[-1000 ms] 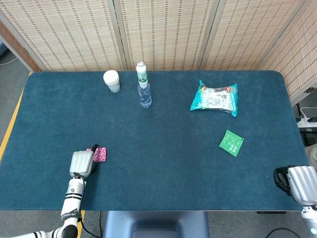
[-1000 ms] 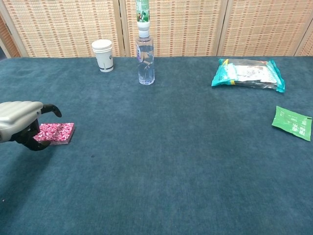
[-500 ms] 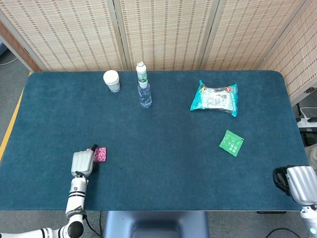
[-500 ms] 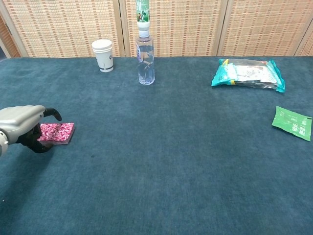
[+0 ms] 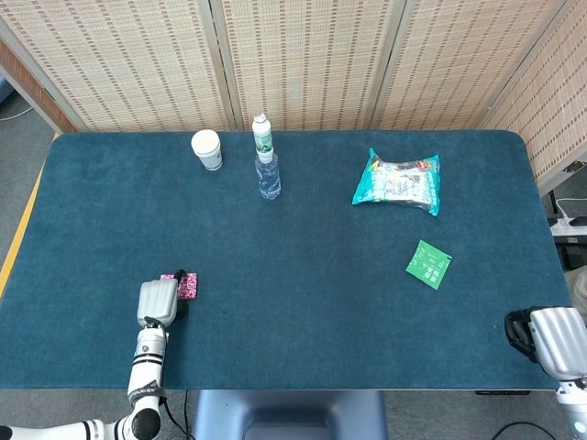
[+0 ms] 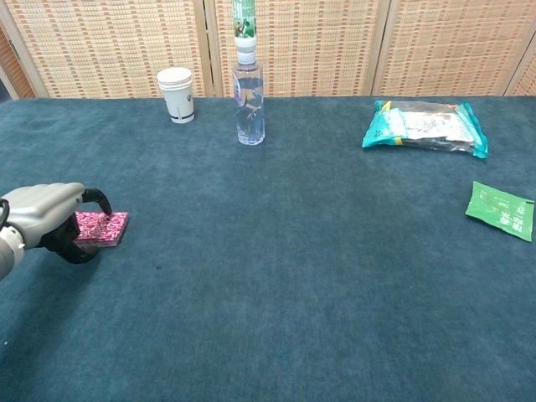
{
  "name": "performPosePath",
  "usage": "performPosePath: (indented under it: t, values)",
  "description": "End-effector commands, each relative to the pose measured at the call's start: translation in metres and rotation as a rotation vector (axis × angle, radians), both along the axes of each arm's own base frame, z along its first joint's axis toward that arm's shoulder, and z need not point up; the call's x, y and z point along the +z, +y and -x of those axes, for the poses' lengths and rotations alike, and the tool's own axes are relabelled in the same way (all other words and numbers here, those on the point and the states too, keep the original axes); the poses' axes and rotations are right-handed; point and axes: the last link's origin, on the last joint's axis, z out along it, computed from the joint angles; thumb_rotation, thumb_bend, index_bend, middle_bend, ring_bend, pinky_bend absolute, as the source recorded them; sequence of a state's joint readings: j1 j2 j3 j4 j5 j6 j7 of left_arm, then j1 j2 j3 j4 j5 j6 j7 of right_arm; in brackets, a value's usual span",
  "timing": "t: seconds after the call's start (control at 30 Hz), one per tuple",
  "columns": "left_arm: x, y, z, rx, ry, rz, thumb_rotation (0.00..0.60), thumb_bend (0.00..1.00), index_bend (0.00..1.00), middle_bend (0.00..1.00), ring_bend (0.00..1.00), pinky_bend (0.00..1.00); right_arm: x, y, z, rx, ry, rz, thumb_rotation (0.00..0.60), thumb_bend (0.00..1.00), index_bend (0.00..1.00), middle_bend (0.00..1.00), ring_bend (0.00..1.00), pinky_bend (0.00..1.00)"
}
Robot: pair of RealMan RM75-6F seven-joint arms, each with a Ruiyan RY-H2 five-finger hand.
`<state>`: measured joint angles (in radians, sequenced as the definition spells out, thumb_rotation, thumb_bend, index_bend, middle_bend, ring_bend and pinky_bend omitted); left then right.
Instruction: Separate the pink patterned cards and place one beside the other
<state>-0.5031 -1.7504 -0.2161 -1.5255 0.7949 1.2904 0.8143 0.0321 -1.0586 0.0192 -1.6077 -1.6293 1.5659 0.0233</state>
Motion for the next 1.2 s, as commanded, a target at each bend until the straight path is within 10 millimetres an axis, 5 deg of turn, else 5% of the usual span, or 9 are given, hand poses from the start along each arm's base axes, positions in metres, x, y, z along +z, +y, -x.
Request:
performPosePath:
  t: [0.03, 1.2]
  values:
    - [-0.0003, 0.0006, -0.0001, 0.001, -0.001, 0.0, 0.6, 0.35, 0.27, 1.0, 1.0, 1.0, -0.0001, -0.0001, 0.0001, 0.0, 0.0, -0.001, 0.6, 0.7, 1.0, 0.93, 0.88, 0.98]
    - [0.0033, 0.0084, -0.001, 0.031, 0.005, -0.002, 0.6, 0.35, 0.21, 1.0, 1.0, 1.0, -0.0009, -0.0002, 0.0003, -0.003, 0.006, -0.012, 0.6, 0.7, 1.0, 0.93, 0.88, 0.98]
